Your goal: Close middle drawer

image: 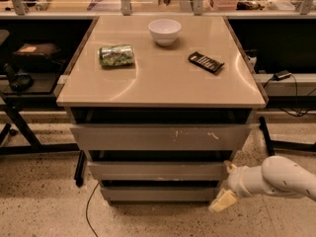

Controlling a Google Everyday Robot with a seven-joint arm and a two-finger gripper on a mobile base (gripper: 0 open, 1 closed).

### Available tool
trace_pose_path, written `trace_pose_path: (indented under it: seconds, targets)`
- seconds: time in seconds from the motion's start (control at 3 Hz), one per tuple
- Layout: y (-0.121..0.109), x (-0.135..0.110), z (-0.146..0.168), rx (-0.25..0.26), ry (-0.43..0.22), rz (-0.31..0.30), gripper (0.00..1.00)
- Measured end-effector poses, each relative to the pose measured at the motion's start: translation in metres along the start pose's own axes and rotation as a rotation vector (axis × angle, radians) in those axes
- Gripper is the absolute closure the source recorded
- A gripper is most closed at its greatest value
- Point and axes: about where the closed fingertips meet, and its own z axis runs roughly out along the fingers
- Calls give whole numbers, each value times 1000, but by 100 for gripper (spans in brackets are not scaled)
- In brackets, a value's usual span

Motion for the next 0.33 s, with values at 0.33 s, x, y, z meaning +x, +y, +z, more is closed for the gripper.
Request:
trace_pose_path:
  seconds: [0.33]
  targets:
    - [-40, 39, -47, 110, 43, 71, 0]
